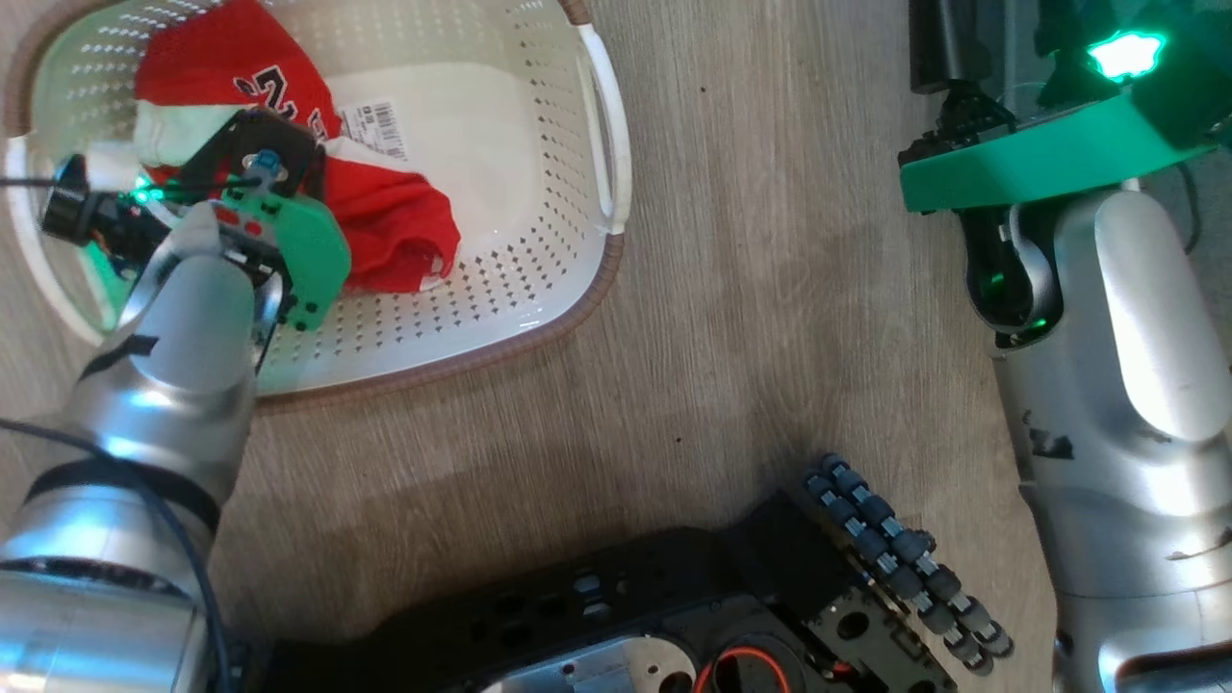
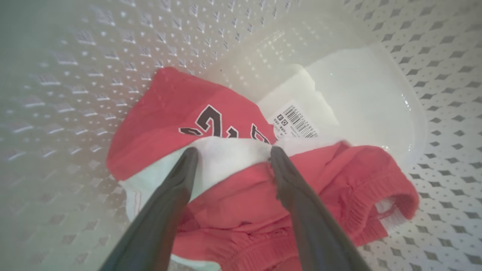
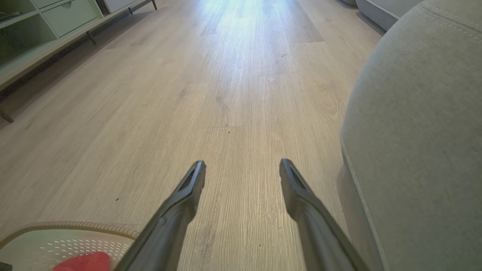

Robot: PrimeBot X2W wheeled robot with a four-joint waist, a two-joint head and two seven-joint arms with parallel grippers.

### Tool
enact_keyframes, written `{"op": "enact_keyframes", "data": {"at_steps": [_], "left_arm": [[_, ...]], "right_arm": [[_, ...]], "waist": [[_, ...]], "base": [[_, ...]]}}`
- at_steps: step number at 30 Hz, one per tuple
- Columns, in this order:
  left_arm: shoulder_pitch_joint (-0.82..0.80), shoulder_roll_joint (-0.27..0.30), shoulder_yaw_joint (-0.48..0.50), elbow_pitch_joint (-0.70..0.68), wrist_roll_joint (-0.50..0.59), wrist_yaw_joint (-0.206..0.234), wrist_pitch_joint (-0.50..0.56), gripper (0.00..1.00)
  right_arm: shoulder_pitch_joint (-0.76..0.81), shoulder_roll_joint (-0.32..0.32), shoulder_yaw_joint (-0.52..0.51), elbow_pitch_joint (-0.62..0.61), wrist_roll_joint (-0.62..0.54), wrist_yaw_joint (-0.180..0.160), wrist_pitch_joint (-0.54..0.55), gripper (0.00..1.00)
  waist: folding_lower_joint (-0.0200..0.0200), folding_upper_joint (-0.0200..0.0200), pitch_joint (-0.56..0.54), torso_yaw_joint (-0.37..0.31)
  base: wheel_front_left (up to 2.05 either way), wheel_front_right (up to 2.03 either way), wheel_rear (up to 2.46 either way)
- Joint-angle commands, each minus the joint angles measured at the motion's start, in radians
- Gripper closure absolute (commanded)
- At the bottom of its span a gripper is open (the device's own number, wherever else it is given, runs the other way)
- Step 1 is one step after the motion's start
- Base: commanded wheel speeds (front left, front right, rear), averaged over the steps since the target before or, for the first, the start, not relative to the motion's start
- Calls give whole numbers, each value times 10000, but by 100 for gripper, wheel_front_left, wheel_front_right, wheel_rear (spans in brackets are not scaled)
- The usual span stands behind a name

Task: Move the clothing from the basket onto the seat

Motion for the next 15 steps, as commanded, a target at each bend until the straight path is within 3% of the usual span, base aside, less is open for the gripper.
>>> {"op": "enact_keyframes", "data": {"at_steps": [1,10,11,12,13,15], "left_arm": [[154,340,47,-2,129,90,20,0],[-287,404,-980,395,954,252,420,0],[-319,400,-1036,415,979,249,441,13],[-344,393,-1061,431,974,256,449,65],[-359,379,-1078,447,955,246,448,100],[-363,343,-1084,472,888,222,418,100]], "right_arm": [[155,120,149,-310,75,-4,-65,0],[107,120,242,-380,272,-4,-65,0],[93,120,254,-394,288,-4,-65,0],[75,120,257,-402,306,-4,-65,0],[60,120,254,-407,320,-4,-65,0],[43,120,233,-404,333,-4,-65,0]], "waist": [[0,0,68,-37],[0,0,332,-128],[0,0,354,-139],[0,0,373,-151],[0,0,381,-157],[0,0,364,-159]], "base": [[0,0,0],[0,0,0],[0,0,0],[0,0,0],[0,0,0],[0,0,0]]}}
